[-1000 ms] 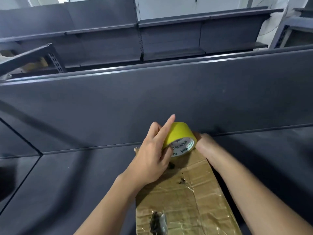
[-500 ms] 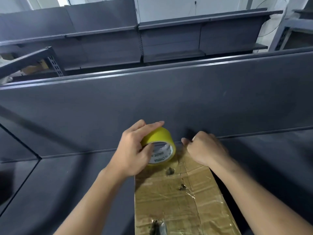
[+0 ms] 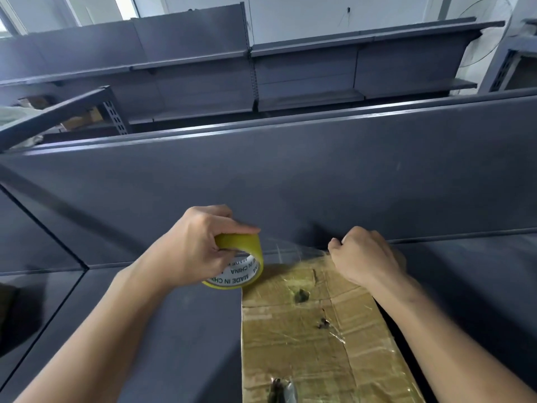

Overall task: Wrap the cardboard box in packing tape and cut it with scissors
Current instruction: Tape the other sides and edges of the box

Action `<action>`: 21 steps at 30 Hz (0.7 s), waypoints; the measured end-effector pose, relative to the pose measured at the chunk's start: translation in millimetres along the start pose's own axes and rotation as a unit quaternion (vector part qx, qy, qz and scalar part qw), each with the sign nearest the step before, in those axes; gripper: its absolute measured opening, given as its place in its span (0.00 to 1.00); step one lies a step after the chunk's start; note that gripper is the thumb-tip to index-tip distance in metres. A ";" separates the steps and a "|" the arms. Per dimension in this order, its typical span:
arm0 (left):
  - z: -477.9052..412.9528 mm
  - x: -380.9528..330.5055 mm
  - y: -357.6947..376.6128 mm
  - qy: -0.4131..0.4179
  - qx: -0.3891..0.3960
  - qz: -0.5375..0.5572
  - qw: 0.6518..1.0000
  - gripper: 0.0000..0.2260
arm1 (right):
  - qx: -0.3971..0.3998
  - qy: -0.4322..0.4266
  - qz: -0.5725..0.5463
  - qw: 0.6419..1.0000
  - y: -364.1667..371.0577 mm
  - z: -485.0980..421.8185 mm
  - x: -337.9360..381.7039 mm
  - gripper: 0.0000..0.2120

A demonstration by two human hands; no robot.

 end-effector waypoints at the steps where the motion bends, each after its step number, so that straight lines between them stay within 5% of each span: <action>1: 0.9 -0.9 1.0 0.001 0.007 -0.003 1.000 0.23 | -0.002 0.002 -0.005 1.000 -1.0 1.6 -0.1 0.18; 15: 63.7 20.9 40.9 -0.026 0.050 0.009 0.998 0.33 | -0.021 0.000 0.003 1.000 -2.2 9.8 -0.9 0.16; 21: 73.2 19.8 53.8 -0.033 -0.009 0.009 0.999 0.21 | -0.063 -0.043 0.049 0.996 -7.1 18.7 6.4 0.18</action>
Point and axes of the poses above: each hand's wrist, its own z-axis away from the middle knuckle, its own y-axis out of the palm, x = y × z, the point moved 6 cm from there along -z, towards the middle knuckle, and after that the axes turned 15 degrees about y, right-handed, at the moved point
